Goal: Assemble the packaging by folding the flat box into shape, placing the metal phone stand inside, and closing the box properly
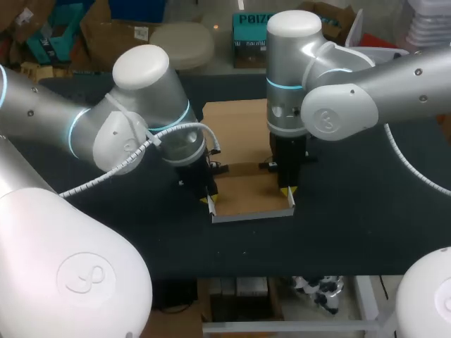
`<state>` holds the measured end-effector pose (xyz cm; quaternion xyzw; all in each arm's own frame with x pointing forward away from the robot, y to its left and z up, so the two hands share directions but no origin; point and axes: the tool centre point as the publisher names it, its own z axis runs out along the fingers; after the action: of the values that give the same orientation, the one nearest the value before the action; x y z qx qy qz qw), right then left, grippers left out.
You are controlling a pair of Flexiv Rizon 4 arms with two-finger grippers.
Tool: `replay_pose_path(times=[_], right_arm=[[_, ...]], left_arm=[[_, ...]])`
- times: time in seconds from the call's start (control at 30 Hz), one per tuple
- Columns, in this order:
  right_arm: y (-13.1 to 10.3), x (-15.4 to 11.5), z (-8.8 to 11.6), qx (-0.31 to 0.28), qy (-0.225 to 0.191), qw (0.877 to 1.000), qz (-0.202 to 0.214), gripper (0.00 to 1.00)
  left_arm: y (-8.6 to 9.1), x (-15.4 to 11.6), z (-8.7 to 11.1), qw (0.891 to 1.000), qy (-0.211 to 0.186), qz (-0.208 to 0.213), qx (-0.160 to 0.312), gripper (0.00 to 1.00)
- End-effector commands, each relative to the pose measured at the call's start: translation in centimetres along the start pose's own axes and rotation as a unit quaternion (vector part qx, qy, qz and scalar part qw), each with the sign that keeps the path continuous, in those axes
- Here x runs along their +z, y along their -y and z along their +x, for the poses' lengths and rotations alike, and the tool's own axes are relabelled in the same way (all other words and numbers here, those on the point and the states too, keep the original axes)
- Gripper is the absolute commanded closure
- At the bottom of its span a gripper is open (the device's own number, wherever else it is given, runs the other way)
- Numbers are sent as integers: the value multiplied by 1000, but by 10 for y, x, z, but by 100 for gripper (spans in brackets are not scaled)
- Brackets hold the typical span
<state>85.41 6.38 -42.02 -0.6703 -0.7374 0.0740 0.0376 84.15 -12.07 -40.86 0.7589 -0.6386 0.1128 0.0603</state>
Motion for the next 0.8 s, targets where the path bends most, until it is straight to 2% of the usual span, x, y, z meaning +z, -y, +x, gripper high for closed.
replay_pose_path(times=[0.03, 0.4, 0.6, 0.67, 0.73, 0.77, 0.8], right_arm=[[0, 4, 2, 0, 1, 1000, 1, 100], [0, 4, 2, 0, 1, 1000, 1, 100], [0, 4, 2, 0, 1, 1000, 1, 100], [3, 0, 2, -3, 6, 1000, -8, 80], [6, -5, 1, -10, 5, 1000, -19, 54], [7, -7, 0, -14, 1, 1000, -24, 22], [9, -10, 0, -23, -6, 999, -32, 0]], left_arm=[[-1, 4, 6, 968, 250, 3, 0, 99], [-2, 9, 4, 952, 306, 19, -1, 100], [-2, 9, 3, 951, 310, 24, -5, 100], [-2, 9, 3, 950, 310, 25, -5, 100], [-2, 9, 2, 950, 311, 26, -5, 100], [-2, 9, 2, 950, 311, 27, -5, 100], [-2, 9, 2, 950, 311, 27, -6, 100]])
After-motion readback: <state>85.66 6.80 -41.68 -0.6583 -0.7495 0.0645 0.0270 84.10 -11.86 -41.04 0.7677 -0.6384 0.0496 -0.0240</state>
